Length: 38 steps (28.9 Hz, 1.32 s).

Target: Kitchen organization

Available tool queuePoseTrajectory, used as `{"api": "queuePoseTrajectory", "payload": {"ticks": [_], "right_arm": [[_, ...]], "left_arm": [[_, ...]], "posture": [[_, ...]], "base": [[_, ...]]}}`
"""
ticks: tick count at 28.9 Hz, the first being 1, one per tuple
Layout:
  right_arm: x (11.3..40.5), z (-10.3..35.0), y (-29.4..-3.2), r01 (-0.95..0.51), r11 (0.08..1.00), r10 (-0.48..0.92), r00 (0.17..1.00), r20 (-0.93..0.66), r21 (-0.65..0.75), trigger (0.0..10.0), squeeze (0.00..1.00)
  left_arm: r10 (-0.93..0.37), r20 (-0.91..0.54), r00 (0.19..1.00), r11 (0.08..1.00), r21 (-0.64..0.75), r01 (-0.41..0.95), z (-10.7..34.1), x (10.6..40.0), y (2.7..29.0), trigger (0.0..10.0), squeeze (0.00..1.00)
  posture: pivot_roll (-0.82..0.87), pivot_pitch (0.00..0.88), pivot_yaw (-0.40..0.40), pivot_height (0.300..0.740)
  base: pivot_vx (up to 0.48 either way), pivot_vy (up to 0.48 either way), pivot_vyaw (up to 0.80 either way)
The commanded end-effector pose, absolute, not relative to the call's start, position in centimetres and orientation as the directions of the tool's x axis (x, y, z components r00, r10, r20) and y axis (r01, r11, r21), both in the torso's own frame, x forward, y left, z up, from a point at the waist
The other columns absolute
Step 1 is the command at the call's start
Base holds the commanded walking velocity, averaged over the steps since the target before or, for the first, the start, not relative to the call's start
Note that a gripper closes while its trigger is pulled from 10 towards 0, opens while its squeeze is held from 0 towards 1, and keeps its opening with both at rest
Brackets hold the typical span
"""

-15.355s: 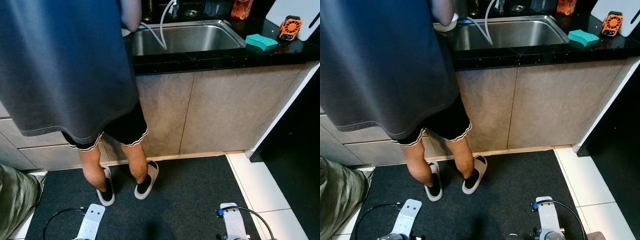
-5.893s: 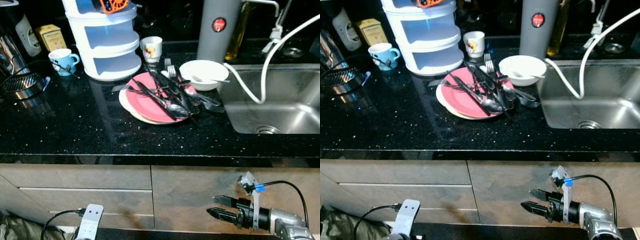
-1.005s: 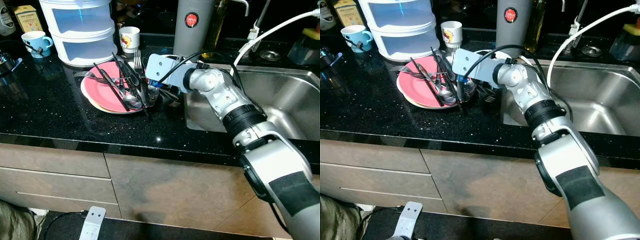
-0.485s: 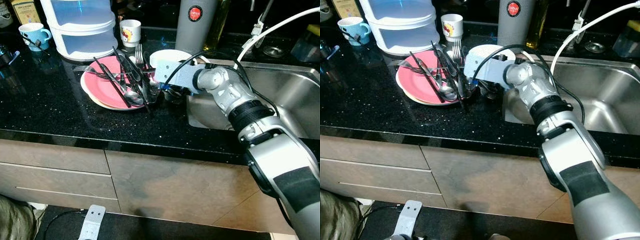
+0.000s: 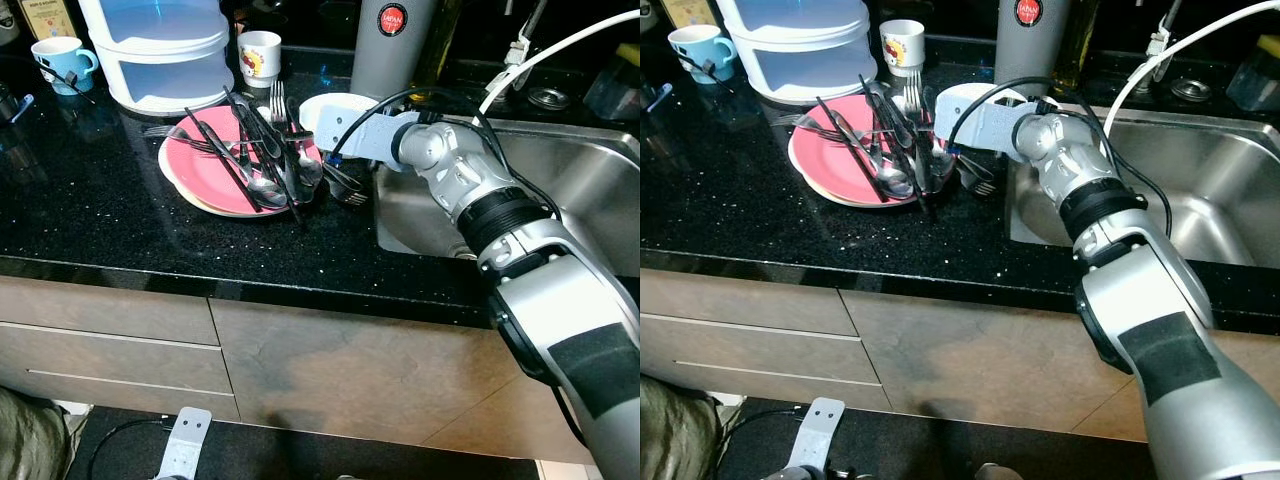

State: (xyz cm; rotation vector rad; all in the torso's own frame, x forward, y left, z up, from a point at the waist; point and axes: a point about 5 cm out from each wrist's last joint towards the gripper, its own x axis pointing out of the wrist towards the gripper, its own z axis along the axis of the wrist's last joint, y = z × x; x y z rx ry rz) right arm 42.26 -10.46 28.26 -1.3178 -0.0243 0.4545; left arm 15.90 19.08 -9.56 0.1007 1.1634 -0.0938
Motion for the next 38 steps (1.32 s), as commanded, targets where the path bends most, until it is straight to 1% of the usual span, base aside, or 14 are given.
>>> {"api": "queuePoseTrajectory", "payload": {"ticks": [1, 10, 13, 14, 15, 16, 17, 23, 30, 32, 33, 34, 35, 38], "right_arm": [[42.3, 28.7, -10.6, -0.29, 0.161, 0.32, 0.92, -0.228, -0.943, 0.0, 0.0], [42.3, 28.6, -10.3, -0.297, 0.151, 0.327, 0.915, -0.236, -0.943, 0.0, 0.0], [42.3, 28.6, -10.2, -0.312, 0.167, 0.345, 0.907, -0.241, -0.935, 0.0, 0.0], [42.2, 28.8, -10.0, -0.316, 0.197, 0.361, 0.904, -0.231, -0.928, 4.3, 0.0], [42.2, 28.8, -10.0, -0.316, 0.197, 0.361, 0.904, -0.231, -0.928, 4.3, 0.0], [42.1, 29.0, -9.8, -0.333, 0.236, 0.388, 0.894, -0.226, -0.913, 10.0, 0.02], [42.0, 29.5, -9.6, -0.354, 0.268, 0.417, 0.881, -0.223, -0.896, 10.0, 1.0], [42.1, 29.8, -10.0, -0.356, 0.251, 0.408, 0.882, -0.235, -0.9, 10.0, 1.0], [42.3, 28.8, -11.2, -0.355, 0.146, 0.314, 0.902, -0.297, -0.924, 10.0, 1.0], [42.3, 28.6, -11.3, -0.354, 0.133, 0.298, 0.905, -0.303, -0.926, 10.0, 1.0], [42.3, 28.3, -11.5, -0.362, 0.12, 0.285, 0.904, -0.317, -0.924, 10.0, 0.04], [42.3, 28.3, -11.5, -0.362, 0.12, 0.285, 0.904, -0.317, -0.924, 10.0, 0.04], [42.4, 28.1, -11.7, -0.369, 0.105, 0.271, 0.904, -0.33, -0.924, 10.0, 0.0], [42.4, 27.9, -11.8, -0.364, 0.099, 0.252, 0.909, -0.33, -0.926, 10.0, 0.0]], "left_arm": [[-0.033, -0.926, 0.375, 0.991, 0.018, 0.131, -9.8, 15.3, 18.5, 10.0, 0.0], [-0.033, -0.926, 0.377, 0.991, 0.017, 0.13, -9.8, 15.4, 18.6, 10.0, 0.0], [-0.033, -0.926, 0.377, 0.991, 0.017, 0.13, -9.8, 15.4, 18.6, 10.0, 0.0], [-0.033, -0.925, 0.377, 0.991, 0.017, 0.13, -9.8, 15.4, 18.6, 10.0, 0.0], [-0.033, -0.925, 0.377, 0.991, 0.017, 0.13, -9.8, 15.4, 18.6, 10.0, 0.0], [-0.033, -0.925, 0.377, 0.991, 0.018, 0.131, -9.8, 15.4, 18.6, 10.0, 0.0], [-0.033, -0.926, 0.377, 0.991, 0.018, 0.132, -9.8, 15.5, 18.6, 10.0, 0.0], [-0.034, -0.926, 0.376, 0.991, 0.019, 0.135, -9.8, 15.5, 18.6, 10.0, 0.0], [-0.035, -0.927, 0.373, 0.99, 0.019, 0.139, -9.8, 15.4, 18.5, 10.0, 0.0], [-0.035, -0.927, 0.373, 0.99, 0.019, 0.139, -9.8, 15.4, 18.5, 10.0, 0.0], [-0.035, -0.927, 0.372, 0.99, 0.018, 0.139, -9.9, 15.3, 18.5, 10.0, 0.0], [-0.035, -0.927, 0.372, 0.99, 0.018, 0.139, -9.9, 15.3, 18.5, 10.0, 0.0], [-0.035, -0.928, 0.372, 0.99, 0.018, 0.139, -9.9, 15.3, 18.5, 10.0, 0.0], [-0.036, -0.928, 0.371, 0.99, 0.018, 0.139, -9.9, 15.3, 18.5, 10.0, 0.0]], "posture": [[0.0, 0.076, -0.048, 0.74], [0.0, 0.075, -0.047, 0.74], [0.0, 0.073, -0.047, 0.74], [0.0, 0.073, -0.047, 0.74], [0.0, 0.073, -0.047, 0.74], [0.0, 0.072, -0.045, 0.74], [0.0, 0.072, -0.043, 0.74], [0.0, 0.071, -0.044, 0.74], [0.0, 0.062, -0.042, 0.74], [0.0, 0.061, -0.043, 0.74], [0.0, 0.06, -0.044, 0.74], [0.0, 0.06, -0.044, 0.74], [0.0, 0.058, -0.045, 0.74], [0.0, 0.055, -0.045, 0.74]], "base": [[0.0, 0.0, 0.0], [0.0, 0.0, 0.0], [0.0, 0.0, 0.0], [0.0, 0.0, 0.0], [0.0, 0.0, 0.0], [0.0, 0.0, 0.0], [0.0, 0.0, 0.0], [0.0, 0.0, 0.0], [0.0, 0.0, 0.0], [0.0, 0.0, 0.0], [0.0, 0.0, 0.0], [0.0, 0.0, 0.0], [0.0, 0.0, 0.0], [0.0, 0.0, 0.0]]}}
